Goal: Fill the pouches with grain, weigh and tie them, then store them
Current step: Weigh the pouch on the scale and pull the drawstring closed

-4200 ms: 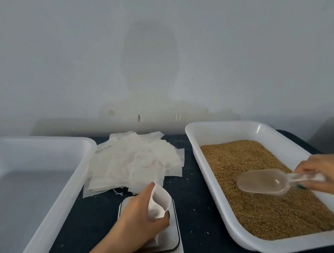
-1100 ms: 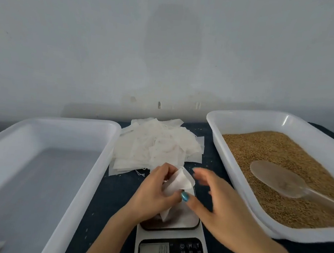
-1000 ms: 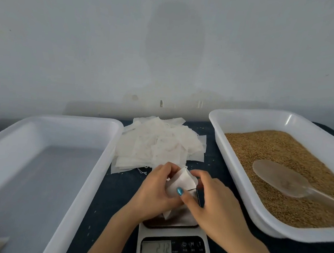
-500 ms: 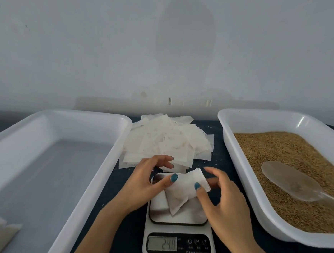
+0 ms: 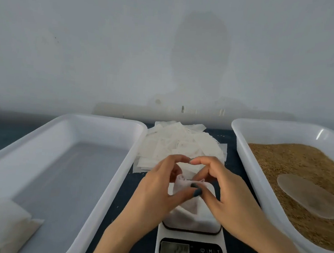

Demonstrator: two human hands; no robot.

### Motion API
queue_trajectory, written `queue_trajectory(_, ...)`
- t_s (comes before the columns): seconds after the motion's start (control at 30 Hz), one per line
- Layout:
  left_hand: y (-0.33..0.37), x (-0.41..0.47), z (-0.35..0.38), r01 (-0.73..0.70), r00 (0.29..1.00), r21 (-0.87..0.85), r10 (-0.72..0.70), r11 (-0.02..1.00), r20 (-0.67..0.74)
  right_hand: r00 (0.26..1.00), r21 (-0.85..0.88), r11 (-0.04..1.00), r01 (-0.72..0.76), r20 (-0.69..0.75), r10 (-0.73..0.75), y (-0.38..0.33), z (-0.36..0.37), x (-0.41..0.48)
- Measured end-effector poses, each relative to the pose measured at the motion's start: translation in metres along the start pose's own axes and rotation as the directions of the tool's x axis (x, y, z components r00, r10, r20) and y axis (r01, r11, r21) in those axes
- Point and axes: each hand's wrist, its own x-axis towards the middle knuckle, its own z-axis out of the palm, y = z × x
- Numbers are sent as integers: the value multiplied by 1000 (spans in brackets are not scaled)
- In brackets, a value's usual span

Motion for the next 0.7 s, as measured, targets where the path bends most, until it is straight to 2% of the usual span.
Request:
queue_trajectory(0.17, 32, -34, -42, -14, 989, 350, 64, 937, -133, 983, 116, 980, 159, 78, -169, -46, -4, 23)
queue_trajectory(0.27, 34, -55, -79, 75, 952, 420, 60, 905, -300, 948, 220, 936, 276, 97, -302, -78, 7, 44)
queue_trajectory(0.33, 19, -71, -113, 173, 912, 540, 73, 824, -403, 919, 281, 897, 341, 102, -381, -100, 22, 60)
queue_trajectory(0.37, 11, -78, -130, 247, 892, 557, 39, 793, -450, 906, 307, 883, 354, 124, -406, -110, 32, 68)
queue_trajectory(0.43, -12, -93, -158, 373, 848, 437, -109, 818, -518, 881, 320, 881, 348, 211, -425, -126, 59, 82)
queue_trajectory(0.5, -44, -110, -181, 418, 833, 331, -212, 846, -511, 864, 283, 891, 354, 266, -428, -136, 92, 92)
queue_trajectory(0.57, -78, -127, -202, 516, 791, 376, -261, 769, -553, 859, 244, 901, 360, 289, -422, -144, 127, 98)
queue_trajectory(0.63, -104, -147, -208, 635, 735, 379, -376, 673, -565, 847, 180, 910, 373, 334, -413, -149, 159, 101)
queue_trajectory(0.7, -114, -159, -204, 681, 721, 462, -408, 568, -561, 802, 97, 914, 394, 450, -393, -152, 186, 103)
